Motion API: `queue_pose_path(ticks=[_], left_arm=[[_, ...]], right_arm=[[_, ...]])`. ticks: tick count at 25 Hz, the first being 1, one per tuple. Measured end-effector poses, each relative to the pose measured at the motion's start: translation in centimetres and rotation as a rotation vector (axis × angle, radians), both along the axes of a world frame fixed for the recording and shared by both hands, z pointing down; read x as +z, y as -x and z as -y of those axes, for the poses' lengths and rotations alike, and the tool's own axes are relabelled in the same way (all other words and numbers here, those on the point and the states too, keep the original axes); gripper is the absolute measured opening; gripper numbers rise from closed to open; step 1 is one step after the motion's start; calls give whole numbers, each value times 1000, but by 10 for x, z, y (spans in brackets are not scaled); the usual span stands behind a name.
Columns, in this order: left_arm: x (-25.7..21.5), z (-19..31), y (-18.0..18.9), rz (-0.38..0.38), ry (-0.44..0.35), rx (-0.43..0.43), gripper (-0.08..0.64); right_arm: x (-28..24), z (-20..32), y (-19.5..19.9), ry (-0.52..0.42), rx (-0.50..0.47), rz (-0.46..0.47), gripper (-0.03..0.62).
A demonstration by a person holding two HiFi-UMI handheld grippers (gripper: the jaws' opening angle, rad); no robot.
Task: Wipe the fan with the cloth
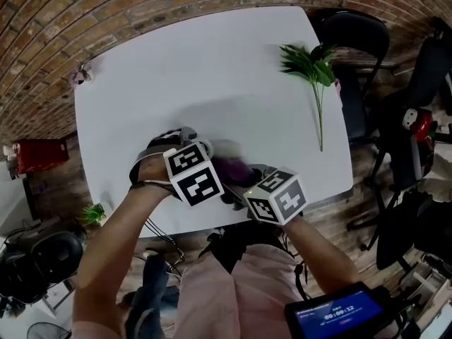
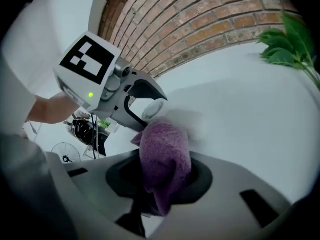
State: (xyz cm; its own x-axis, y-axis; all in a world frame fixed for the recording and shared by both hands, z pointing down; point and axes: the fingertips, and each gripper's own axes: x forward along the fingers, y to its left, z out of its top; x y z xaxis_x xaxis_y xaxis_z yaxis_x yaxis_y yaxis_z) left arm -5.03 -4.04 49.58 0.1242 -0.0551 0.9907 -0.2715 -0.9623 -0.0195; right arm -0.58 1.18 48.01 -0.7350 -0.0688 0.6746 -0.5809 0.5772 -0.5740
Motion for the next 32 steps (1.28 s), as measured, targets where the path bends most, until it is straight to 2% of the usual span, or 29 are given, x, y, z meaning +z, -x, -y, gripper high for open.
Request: queue_pose_path(ticks=[6,22,24,27,32], left_arm=[[0,0,1,2,1,8,365],[1,-2,1,-10,-1,24,365],[1,-4,0,4,0,67,365],[1,-12,-5,16,-4,187,365],[1,-17,-11,34,-13,352,365]], right_arm=[[2,10,-2,28,113,18,100],[5,32,-68,32,242,-20,96],[5,42,-81,27,267,-25,95],[1,59,-99,-5,282,-30,97],[-11,75,-110,-129,159,-108,97]])
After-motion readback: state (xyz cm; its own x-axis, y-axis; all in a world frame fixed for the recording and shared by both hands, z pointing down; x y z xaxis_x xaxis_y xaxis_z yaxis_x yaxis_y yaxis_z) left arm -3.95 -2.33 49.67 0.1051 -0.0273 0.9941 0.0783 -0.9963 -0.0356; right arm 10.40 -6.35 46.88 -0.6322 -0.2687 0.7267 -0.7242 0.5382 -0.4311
